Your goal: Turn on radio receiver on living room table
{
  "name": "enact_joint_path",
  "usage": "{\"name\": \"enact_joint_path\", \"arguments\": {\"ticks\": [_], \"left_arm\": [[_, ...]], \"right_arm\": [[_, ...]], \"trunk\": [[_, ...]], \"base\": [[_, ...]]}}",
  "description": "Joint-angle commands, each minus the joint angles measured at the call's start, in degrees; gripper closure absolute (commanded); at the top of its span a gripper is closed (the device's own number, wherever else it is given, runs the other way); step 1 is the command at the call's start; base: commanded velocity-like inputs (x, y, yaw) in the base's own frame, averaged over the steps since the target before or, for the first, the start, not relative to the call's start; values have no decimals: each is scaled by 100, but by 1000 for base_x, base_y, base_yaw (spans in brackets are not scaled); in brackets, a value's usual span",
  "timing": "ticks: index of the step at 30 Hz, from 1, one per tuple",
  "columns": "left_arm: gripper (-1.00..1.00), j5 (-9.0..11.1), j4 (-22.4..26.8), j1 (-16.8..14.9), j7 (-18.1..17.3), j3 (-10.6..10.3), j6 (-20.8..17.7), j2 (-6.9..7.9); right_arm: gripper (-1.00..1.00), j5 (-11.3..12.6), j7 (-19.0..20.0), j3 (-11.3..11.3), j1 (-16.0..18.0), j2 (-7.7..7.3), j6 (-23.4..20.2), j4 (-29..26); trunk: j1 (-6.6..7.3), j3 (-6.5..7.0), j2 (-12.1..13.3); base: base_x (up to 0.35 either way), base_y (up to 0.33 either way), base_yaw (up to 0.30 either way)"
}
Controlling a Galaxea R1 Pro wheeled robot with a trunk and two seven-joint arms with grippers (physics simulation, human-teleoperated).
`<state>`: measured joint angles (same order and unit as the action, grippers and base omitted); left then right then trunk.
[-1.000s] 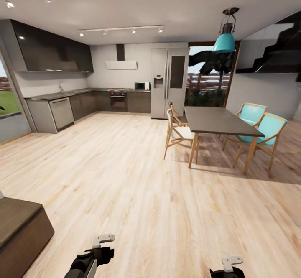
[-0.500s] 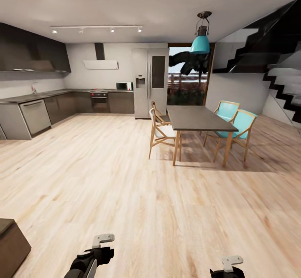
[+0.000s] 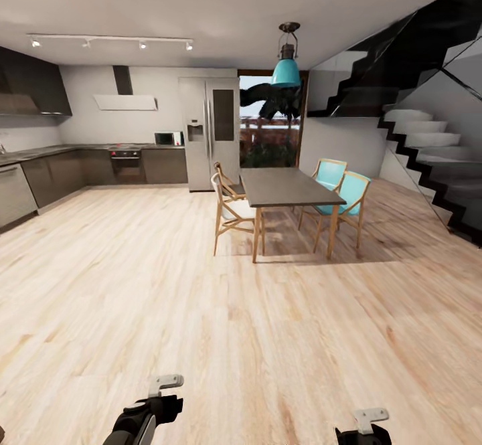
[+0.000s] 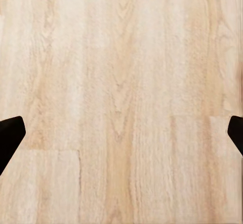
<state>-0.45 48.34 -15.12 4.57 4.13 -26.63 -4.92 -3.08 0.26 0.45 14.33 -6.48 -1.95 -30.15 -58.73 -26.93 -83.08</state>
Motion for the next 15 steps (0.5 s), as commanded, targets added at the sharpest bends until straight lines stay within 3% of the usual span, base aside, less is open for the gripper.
{"name": "enact_joint_path", "arguments": {"ticks": [1, 6, 10, 15], "left_arm": [[-100, 1, -4, 0, 0, 0, 0, 0], [-100, 1, -8, 2, 0, 0, 0, -2], [-100, 8, -373, 0, 0, -16, 61, -9], [-100, 9, -432, 0, 1, -17, 170, -9]], "right_arm": [[-100, 0, 0, -1, 0, -1, 1, 0], [-100, 0, 0, 5, 0, 1, 1, 0], [-100, 0, 0, 5, 0, -1, 1, 0], [-100, 0, 0, 4, 0, 1, 1, 0]], "trunk": [[0, 0, 0], [0, 0, 0], [0, 0, 0], [0, 0, 0]], "base": [[0, 0, -279], [0, 0, -279], [0, 0, -279], [0, 0, -279]]}}
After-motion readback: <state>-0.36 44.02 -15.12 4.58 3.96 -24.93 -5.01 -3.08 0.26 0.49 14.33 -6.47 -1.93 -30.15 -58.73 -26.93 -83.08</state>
